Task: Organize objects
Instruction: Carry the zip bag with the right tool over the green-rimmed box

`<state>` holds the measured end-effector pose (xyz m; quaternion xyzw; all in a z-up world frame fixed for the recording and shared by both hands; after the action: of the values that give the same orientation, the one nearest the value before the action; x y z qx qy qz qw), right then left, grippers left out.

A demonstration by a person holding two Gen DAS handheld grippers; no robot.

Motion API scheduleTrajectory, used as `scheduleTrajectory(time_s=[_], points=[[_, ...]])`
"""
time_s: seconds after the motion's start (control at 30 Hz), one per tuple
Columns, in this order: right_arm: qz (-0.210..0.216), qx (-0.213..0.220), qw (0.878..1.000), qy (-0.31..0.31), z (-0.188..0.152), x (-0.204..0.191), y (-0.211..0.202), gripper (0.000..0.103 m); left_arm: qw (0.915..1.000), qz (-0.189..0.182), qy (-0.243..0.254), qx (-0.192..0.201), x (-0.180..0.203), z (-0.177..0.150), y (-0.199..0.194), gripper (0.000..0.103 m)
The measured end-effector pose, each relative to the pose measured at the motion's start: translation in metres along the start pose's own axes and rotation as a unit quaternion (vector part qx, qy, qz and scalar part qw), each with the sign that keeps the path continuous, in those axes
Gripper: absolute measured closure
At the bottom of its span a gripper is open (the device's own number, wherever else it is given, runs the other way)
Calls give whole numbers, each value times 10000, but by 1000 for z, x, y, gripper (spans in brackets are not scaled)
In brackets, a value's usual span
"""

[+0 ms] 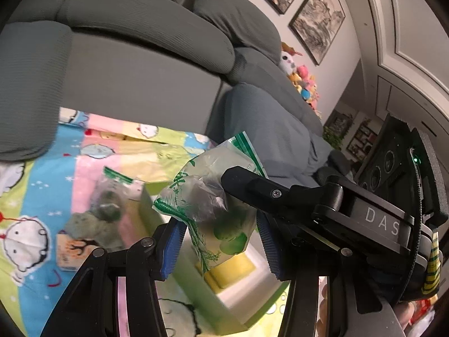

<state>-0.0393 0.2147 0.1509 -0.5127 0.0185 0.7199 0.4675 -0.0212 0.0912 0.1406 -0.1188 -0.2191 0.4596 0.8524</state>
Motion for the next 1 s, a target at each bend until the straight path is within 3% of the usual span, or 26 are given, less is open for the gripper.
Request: scheduleTrajectory(time_s=[0.57,1.0], points=[[-527,239,9972,471,26,65,-25,50,9976,-543,48,-420,49,-12,56,51],[-809,193,9939,720,33,95,-28,50,9943,-693,141,-793,65,-25,79,51]])
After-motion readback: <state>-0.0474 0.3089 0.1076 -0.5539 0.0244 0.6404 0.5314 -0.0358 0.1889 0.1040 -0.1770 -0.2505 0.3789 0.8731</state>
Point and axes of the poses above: each gripper's, at about its wrist camera, not at the fingertips, and y roughly the way its jaws point, x to its right, z to its top, the point moved 4 cm from there along y, roughly the way its jaws point, and after that the axes turned 15 degrees about y, right-handed, at the moved point
